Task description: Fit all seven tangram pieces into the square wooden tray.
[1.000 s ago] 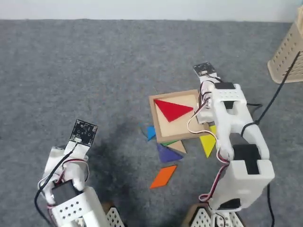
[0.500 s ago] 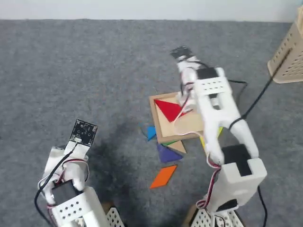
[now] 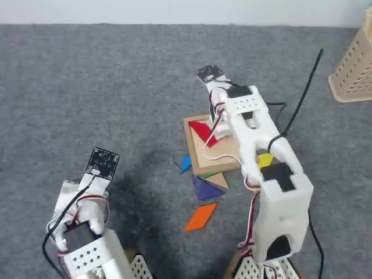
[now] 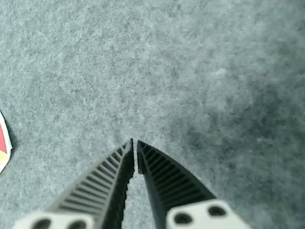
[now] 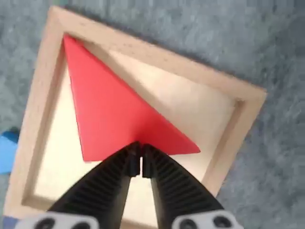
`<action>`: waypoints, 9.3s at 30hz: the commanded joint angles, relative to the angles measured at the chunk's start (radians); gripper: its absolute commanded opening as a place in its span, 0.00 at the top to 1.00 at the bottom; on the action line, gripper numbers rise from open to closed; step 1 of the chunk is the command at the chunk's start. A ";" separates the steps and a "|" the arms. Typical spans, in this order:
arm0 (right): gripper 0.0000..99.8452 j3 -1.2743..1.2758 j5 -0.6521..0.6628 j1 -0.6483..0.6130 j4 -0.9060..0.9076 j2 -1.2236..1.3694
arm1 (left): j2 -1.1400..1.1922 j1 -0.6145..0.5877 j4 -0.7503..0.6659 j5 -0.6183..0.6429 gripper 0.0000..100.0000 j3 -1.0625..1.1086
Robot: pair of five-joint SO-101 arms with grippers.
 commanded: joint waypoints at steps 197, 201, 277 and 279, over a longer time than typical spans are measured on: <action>0.81 0.838 0.028 0.137 -0.108 -0.570 | 0.005 -0.005 0.003 -0.015 0.99 -0.004; 0.81 0.835 0.028 0.208 -0.108 -0.570 | 0.005 -0.005 0.003 -0.015 0.99 -0.004; 0.69 0.867 -0.006 0.196 -0.019 -0.568 | 0.005 -0.005 0.003 -0.015 0.99 -0.004; 0.69 0.839 0.032 0.274 -0.033 -0.507 | 0.005 -0.005 0.003 -0.015 0.99 -0.004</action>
